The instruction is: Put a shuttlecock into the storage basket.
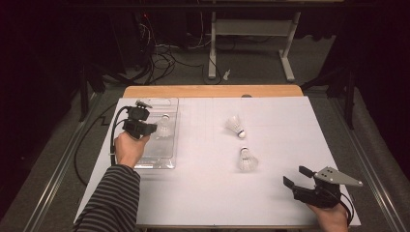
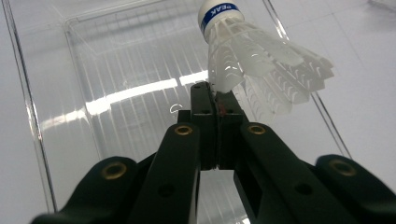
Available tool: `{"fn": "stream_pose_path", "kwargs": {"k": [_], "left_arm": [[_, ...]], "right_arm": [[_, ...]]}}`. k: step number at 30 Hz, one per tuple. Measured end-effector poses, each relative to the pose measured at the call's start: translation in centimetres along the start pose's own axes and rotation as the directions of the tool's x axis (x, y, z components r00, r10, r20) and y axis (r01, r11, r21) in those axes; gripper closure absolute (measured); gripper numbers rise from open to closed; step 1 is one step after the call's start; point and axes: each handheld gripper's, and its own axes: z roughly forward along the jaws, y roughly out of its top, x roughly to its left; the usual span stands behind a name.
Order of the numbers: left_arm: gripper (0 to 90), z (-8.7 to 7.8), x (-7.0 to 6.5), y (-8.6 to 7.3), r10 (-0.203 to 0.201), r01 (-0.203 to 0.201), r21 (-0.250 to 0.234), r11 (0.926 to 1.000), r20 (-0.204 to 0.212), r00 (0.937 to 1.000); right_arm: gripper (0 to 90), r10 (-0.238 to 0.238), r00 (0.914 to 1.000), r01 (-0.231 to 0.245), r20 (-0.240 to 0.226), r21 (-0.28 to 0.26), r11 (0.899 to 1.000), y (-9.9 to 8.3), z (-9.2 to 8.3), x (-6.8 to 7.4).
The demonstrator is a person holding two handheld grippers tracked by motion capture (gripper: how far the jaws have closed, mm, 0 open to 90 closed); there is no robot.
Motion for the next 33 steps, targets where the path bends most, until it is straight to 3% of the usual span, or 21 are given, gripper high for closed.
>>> {"fn": "stream_pose_path", "kwargs": {"k": [25, 30, 33], "left_arm": [[86.9, 1.5, -0.4, 0.1, 0.023, -0.022, 0.056, 0.9982, -0.024, 0.9994], [72.3, 1.8, -0.7, -0.1, 0.049, -0.047, 0.072, 0.9963, -0.018, 0.9987], [63.0, 1.8, -0.9, -0.2, 0.042, -0.042, 0.069, 0.9967, -0.003, 0.9991]], "right_arm": [[27.4, -0.006, 1.0, 0.006, -0.001, -0.001, 1.0, 0.0, 0.0, 0.1], [27.4, -0.006, 1.0, 0.006, 0.0, 0.002, 1.0, 0.0, 0.0, 0.1], [27.4, -0.006, 1.0, 0.006, 0.001, 0.001, 1.0, 0.0, 0.0, 0.1]]}}
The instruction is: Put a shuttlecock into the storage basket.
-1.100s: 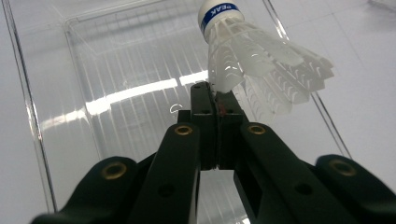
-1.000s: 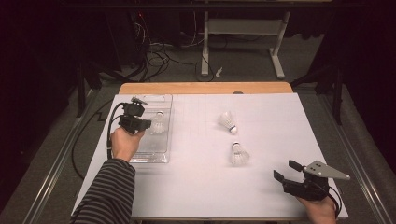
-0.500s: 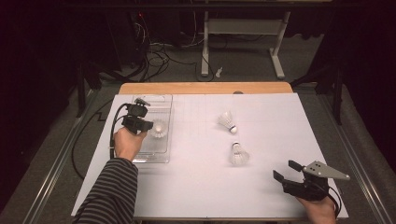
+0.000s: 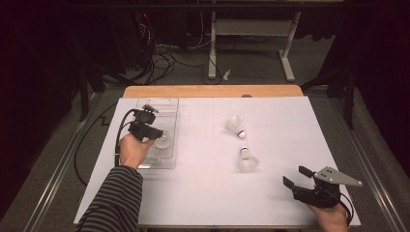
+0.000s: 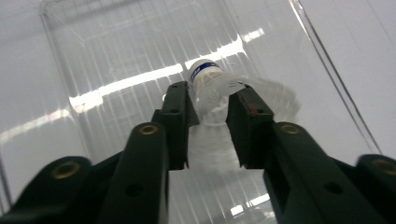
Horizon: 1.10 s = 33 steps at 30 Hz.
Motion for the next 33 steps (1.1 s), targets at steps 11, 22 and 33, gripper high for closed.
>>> {"fn": "stream_pose_path", "kwargs": {"k": [11, 22, 33], "left_arm": [[42.8, -1.2, -0.4, -0.4, 0.022, -0.019, -0.034, 0.9992, 0.082, 0.9964], [37.4, -2.0, -0.7, -0.9, 0.032, -0.021, -0.098, 0.9949, 0.115, 0.9928], [39.4, -3.1, -1.2, -2.1, 0.054, -0.032, -0.187, 0.9818, 0.113, 0.9921]], "right_arm": [[27.5, -0.002, 1.0, 0.002, 0.001, 0.002, 1.0, 0.0, 0.0, 0.0], [27.5, -0.001, 1.0, 0.001, 0.003, 0.003, 1.0, 0.0, 0.0, 0.0], [27.5, 0.002, 1.0, -0.002, 0.004, -0.003, 1.0, 0.0, -0.1, 0.0]]}}
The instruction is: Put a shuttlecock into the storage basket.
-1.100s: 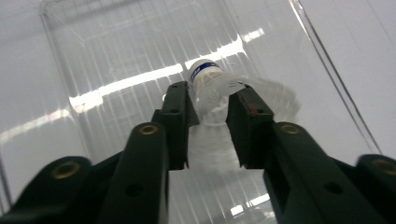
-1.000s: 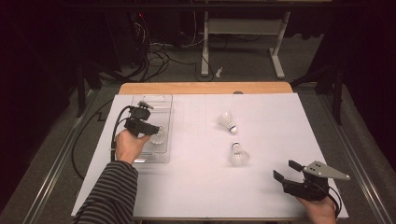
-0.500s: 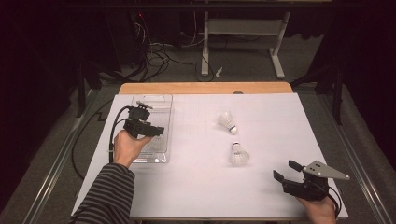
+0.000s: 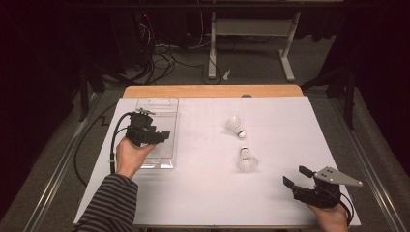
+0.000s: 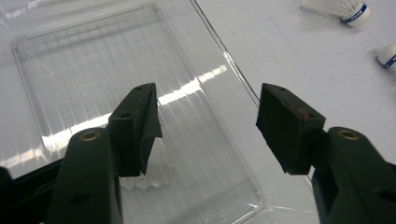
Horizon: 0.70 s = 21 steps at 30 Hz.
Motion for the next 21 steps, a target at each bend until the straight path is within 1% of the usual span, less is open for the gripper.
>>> {"fn": "stream_pose_path", "kwargs": {"k": [4, 8, 12, 13, 15, 18, 19, 21], "left_arm": [[39.5, -0.5, -0.5, -0.3, 0.014, -0.015, -0.024, 0.9996, -0.012, 0.9998], [39.8, -0.8, -0.8, -0.6, 0.026, -0.026, -0.039, 0.9989, -0.003, 0.9996], [39.6, -1.1, -1.4, -0.9, 0.049, -0.049, -0.057, 0.9972, -0.003, 0.9988], [39.3, -1.2, -1.5, -1.0, 0.051, -0.05, -0.066, 0.9965, 0.0, 0.9987], [39.3, -1.3, -1.6, -1.2, 0.048, -0.046, -0.08, 0.9957, 0.02, 0.9987], [39.2, -1.5, -2.0, -1.3, 0.059, -0.057, -0.093, 0.994, 0.017, 0.9981], [39.2, -1.6, -2.1, -1.4, 0.063, -0.06, -0.097, 0.9935, 0.023, 0.9978], [39.0, -1.7, -2.3, -1.5, 0.056, -0.052, -0.11, 0.9925, 0.034, 0.9978]], "right_arm": [[27.5, 0.002, 1.0, -0.002, 0.001, 0.001, 1.0, 0.0, 0.0, 0.0], [27.5, 0.004, 1.0, -0.004, 0.001, 0.002, 1.0, 0.0, 0.0, -0.1], [27.5, 0.006, 1.0, -0.006, 0.003, 0.001, 1.0, 0.0, 0.0, -0.1], [27.5, 0.005, 1.0, -0.005, 0.003, 0.0, 1.0, 0.0, 0.0, -0.1], [27.5, 0.004, 1.0, -0.004, 0.002, 0.001, 1.0, 0.0, 0.0, -0.1], [27.5, 0.005, 1.0, -0.005, 0.002, 0.001, 1.0, 0.0, 0.0, -0.1], [27.5, 0.005, 1.0, -0.005, 0.002, 0.0, 1.0, 0.0, 0.0, -0.1], [27.5, 0.006, 1.0, -0.006, 0.003, -0.001, 1.0, 0.0, 0.0, -0.1]]}}
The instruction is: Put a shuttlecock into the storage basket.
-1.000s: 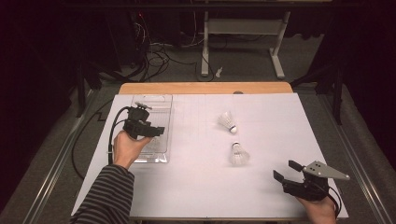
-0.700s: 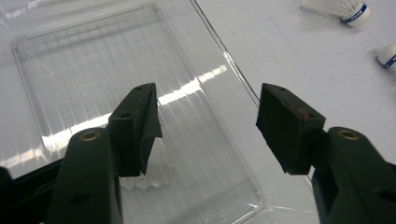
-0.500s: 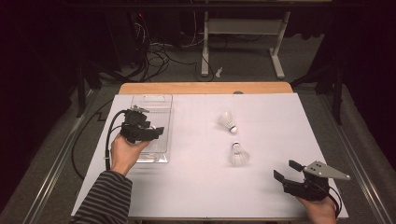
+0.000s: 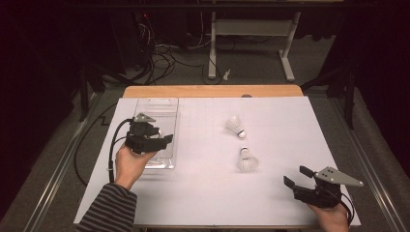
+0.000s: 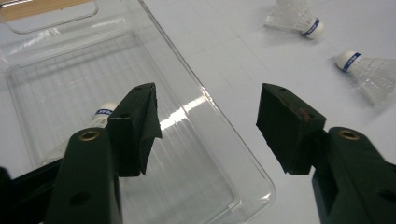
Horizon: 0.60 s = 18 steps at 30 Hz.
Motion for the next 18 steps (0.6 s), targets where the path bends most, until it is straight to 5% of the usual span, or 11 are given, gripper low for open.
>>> {"fn": "stream_pose_path", "kwargs": {"k": [18], "left_arm": [[37.5, -0.9, -0.6, -1.4, 0.032, -0.032, -0.051, 0.9982, 0.005, 0.9995]], "right_arm": [[27.5, -0.003, 1.0, 0.003, 0.0, 0.001, 1.0, 0.0, 0.0, 0.0]]}}
